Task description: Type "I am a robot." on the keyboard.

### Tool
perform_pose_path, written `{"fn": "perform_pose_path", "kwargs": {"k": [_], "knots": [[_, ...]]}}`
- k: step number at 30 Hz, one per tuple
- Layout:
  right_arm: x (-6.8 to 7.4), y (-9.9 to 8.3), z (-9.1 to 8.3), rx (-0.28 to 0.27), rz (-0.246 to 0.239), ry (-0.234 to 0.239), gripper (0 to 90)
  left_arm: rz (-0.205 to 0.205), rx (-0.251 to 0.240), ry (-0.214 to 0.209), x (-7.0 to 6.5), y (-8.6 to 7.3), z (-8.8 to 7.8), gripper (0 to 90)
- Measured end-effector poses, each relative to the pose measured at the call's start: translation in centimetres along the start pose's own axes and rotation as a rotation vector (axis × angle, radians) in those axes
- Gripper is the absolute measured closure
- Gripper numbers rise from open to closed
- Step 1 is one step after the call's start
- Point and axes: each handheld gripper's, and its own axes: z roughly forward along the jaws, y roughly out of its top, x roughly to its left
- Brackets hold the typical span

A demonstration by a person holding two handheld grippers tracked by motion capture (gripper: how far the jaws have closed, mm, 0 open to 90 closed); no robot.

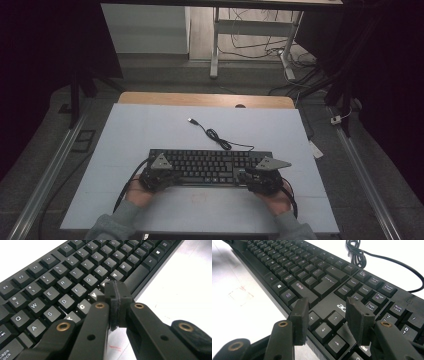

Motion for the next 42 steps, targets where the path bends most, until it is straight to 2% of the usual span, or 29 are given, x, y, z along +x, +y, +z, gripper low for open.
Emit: {"fn": "perform_pose_path", "kwargs": {"k": [11,30,32,37,42], "knots": [[0.0,0.0,-0.1,-0.005,0.004,-0.002,52.3,0.009,0.032,0.007,-0.4,0.1,1.5,88.4],[0.0,0.0,0.0,-0.006,0.006,0.000,51.8,0.017,0.030,0.004,-0.6,0.2,1.7,88.3],[0.0,0.0,0.0,-0.005,0.006,0.000,51.8,0.024,0.048,0.013,-0.6,0.2,1.8,88.4],[0.0,0.0,-0.1,-0.005,0.005,-0.001,51.9,0.027,0.037,0.018,-0.6,0.2,1.7,88.4],[0.0,0.0,0.0,-0.009,0.009,0.002,51.8,-0.007,-0.039,0.009,-0.3,0.4,0.5,88.4]]}}
